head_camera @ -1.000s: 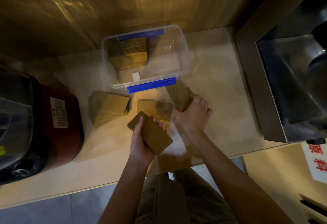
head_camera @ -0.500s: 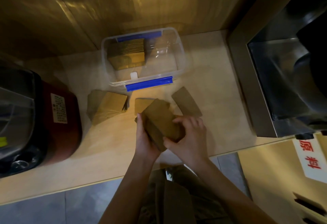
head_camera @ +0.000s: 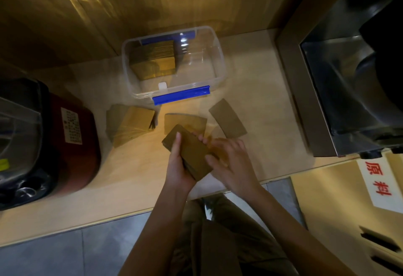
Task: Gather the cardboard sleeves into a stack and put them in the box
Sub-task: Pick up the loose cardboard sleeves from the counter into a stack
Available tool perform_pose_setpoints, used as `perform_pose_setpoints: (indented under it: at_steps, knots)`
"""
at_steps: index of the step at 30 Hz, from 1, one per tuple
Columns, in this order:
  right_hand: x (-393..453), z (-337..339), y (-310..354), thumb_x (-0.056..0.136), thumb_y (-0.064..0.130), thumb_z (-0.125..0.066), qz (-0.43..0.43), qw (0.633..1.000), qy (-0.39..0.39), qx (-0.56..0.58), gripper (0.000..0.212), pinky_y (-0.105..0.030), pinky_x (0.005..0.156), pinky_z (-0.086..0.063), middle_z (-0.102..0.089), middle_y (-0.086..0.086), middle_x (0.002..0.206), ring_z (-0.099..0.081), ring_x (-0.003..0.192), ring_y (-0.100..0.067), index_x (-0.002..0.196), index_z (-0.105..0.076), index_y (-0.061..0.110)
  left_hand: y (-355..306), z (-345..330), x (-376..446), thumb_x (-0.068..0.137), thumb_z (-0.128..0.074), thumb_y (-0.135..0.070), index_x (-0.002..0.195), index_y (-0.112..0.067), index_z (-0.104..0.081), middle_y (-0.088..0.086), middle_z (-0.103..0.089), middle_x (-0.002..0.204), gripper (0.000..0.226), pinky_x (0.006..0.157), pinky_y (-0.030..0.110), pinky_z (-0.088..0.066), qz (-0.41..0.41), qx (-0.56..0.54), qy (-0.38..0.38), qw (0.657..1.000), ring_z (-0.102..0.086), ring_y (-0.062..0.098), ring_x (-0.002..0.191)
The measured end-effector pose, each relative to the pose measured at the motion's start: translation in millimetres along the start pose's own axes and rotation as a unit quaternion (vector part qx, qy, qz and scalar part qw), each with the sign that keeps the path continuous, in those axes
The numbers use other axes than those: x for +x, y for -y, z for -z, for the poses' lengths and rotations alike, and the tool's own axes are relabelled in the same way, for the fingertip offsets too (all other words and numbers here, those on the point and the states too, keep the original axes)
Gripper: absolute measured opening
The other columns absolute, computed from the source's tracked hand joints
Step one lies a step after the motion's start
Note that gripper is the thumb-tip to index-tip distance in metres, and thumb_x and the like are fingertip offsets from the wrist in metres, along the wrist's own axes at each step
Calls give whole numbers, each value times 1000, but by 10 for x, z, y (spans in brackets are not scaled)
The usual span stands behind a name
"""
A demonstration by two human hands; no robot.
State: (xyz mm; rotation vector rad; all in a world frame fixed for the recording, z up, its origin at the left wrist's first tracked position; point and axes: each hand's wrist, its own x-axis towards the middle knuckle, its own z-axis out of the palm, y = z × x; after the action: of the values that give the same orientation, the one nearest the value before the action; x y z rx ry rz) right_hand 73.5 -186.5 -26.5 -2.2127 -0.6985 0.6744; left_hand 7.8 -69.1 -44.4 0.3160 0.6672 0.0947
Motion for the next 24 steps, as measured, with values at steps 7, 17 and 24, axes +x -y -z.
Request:
perform_pose_setpoints:
  at_steps: [7, 17, 24]
  knots:
    - [277, 64, -462, 77, 54, -53, -108, 966, -135, -194, 72, -45, 103, -31, -46, -19, 135, -36, 126, -35, 129, -42, 6, -37, 109, -93, 69, -62, -49, 97, -18, -65, 1, -69, 87, 42, 74, 33, -57, 11, -43, -76, 996, -67, 15, 81]
    - [474, -126, -721, 79, 54, -46, -159, 940, -112, -279, 72, -52, 107, -23, -43, -23, 137, -34, 127, -40, 128, -41, 1, 28, 188, -125, 65, -62, -50, 100, -18, -65, 3, -72, 87, 47, 87, 40, -51, 34, -22, -104, 994, -69, 17, 79]
    - [502, 14, -628, 69, 57, -56, -170, 949, -105, -243, 69, -50, 111, -19, -56, -14, 126, -37, 125, -32, 115, -55, 6, 3, 151, -119, 66, -60, -49, 98, -19, -65, 3, -71, 87, 44, 89, 41, -48, 41, -21, -91, 995, -68, 17, 80]
